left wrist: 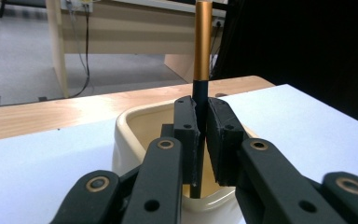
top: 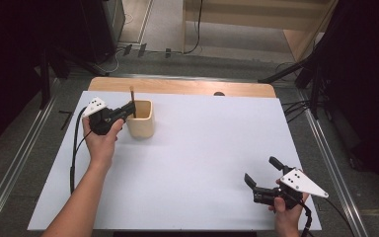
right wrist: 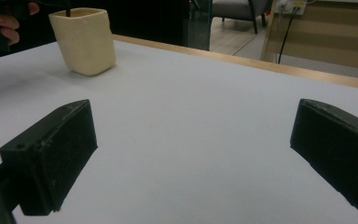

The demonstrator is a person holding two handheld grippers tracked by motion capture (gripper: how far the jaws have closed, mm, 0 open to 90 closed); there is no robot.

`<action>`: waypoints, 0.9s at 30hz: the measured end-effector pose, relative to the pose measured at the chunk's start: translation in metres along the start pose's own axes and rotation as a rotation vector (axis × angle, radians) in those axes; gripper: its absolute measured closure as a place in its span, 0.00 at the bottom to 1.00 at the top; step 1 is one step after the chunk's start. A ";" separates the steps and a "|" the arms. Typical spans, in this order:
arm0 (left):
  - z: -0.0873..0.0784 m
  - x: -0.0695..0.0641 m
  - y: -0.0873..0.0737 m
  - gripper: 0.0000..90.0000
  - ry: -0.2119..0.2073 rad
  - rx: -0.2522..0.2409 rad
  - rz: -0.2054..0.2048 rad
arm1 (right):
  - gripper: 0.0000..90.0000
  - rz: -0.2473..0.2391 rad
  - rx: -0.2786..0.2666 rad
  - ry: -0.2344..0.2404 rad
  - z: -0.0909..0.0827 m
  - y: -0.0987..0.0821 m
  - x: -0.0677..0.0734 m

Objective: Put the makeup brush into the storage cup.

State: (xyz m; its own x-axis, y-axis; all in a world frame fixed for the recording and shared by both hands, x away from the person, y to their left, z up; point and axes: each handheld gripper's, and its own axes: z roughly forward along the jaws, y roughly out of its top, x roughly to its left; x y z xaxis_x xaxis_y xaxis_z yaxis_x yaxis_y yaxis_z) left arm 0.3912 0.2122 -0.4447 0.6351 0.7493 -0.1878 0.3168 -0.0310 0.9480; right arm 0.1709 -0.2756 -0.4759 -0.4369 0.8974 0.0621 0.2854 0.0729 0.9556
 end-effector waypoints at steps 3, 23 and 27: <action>-0.001 0.000 0.001 0.85 -0.002 -0.002 -0.004 | 0.01 0.001 0.000 0.001 0.000 0.000 0.000; -0.033 -0.001 0.006 0.00 -0.085 -0.067 -0.032 | 0.01 0.003 -0.007 -0.002 -0.002 0.001 -0.001; -0.041 -0.006 0.003 0.00 -0.093 -0.067 0.001 | 0.01 0.006 -0.006 -0.003 -0.002 0.001 -0.001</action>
State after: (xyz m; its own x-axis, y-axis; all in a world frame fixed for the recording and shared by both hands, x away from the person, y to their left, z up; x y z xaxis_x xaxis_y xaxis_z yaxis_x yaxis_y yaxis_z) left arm 0.3597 0.2348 -0.4299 0.6992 0.6842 -0.2073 0.2708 0.0149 0.9625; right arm 0.1703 -0.2772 -0.4749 -0.4326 0.8991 0.0671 0.2826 0.0645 0.9571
